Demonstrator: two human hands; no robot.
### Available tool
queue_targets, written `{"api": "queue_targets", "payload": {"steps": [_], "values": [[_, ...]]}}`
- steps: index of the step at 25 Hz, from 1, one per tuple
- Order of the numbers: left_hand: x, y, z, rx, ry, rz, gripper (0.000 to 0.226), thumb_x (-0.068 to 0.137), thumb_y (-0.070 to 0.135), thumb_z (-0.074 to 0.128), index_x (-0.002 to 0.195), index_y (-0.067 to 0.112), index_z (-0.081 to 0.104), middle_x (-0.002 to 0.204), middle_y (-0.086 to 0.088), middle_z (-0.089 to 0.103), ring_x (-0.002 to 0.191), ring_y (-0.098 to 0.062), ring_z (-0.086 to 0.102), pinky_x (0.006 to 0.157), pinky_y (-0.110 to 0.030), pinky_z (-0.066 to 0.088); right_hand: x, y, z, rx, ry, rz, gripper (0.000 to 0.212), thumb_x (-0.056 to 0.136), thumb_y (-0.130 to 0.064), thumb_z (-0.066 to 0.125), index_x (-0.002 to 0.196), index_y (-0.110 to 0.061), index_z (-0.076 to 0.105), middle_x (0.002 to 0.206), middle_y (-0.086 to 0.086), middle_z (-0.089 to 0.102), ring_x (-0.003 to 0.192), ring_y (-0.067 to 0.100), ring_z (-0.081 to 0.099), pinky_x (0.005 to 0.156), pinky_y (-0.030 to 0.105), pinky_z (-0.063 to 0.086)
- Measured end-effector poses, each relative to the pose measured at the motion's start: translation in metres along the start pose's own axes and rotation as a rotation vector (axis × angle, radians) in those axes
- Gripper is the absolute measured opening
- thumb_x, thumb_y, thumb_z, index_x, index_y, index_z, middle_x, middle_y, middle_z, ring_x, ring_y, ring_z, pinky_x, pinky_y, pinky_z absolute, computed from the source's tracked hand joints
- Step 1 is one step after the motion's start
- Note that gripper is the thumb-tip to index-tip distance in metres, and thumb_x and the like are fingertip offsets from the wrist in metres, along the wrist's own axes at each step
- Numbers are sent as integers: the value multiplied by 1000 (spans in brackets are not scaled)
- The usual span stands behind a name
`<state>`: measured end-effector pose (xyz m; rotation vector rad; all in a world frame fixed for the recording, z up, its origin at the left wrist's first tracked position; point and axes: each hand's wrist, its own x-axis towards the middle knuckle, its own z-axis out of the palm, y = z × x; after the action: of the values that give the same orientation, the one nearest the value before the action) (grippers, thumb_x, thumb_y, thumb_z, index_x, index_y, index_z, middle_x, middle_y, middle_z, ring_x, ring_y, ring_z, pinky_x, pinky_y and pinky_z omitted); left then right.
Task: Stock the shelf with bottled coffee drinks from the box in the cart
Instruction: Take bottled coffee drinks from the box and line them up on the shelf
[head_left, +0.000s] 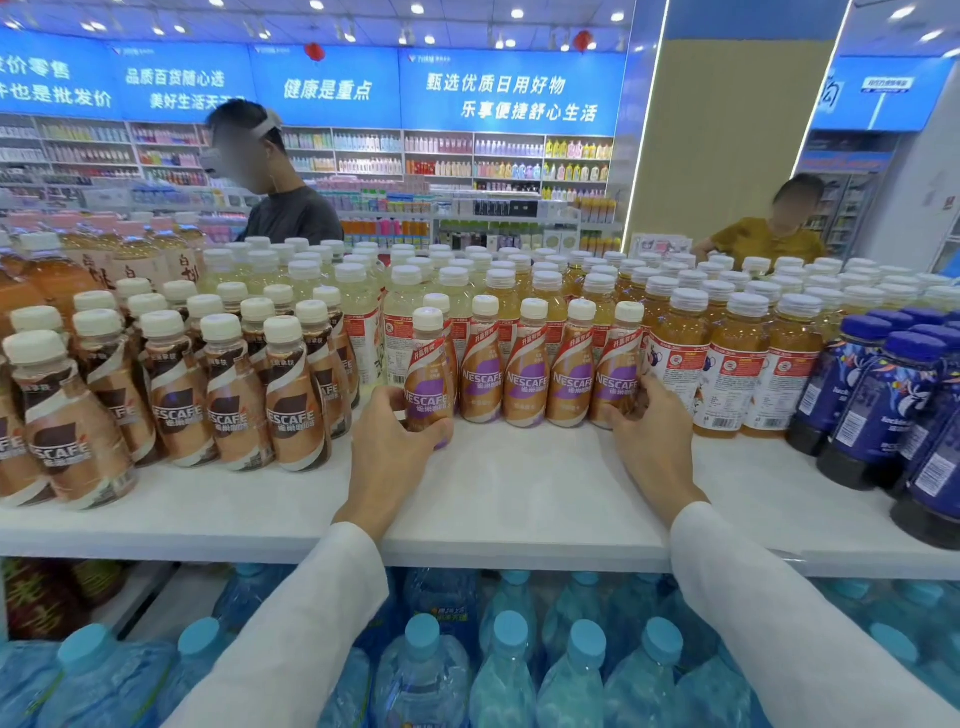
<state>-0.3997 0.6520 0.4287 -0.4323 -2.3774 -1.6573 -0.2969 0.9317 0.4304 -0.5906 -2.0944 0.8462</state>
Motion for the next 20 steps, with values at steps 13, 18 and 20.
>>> {"api": "queue_targets", "payload": {"steps": [13, 18, 20], "values": [[-3, 2, -2, -5, -10, -17, 65, 76, 37, 89, 127, 25, 51, 126, 6, 63, 108, -12, 61, 88, -26, 49, -1, -3, 0, 5, -19, 46, 67, 90, -21, 76, 150, -17, 45, 142, 5, 57, 131, 26, 52, 110, 49, 46], [-25, 6, -17, 61, -30, -82, 78, 80, 53, 81, 142, 22, 46, 141, 1, 57, 118, -19, 59, 96, -36, 51, -22, -12, -16, 53, -72, 94, 53, 94, -31, 71, 142, -19, 51, 134, 1, 60, 124, 24, 57, 103, 44, 50], [-44, 5, -27, 50, -8, -72, 72, 83, 54, 76, 141, 21, 49, 141, 2, 58, 116, -18, 60, 92, -31, 49, -41, -14, -27, 48, -107, 98, 47, 94, -33, 70, 137, -21, 55, 134, 0, 61, 114, 18, 60, 93, 33, 51]]}}
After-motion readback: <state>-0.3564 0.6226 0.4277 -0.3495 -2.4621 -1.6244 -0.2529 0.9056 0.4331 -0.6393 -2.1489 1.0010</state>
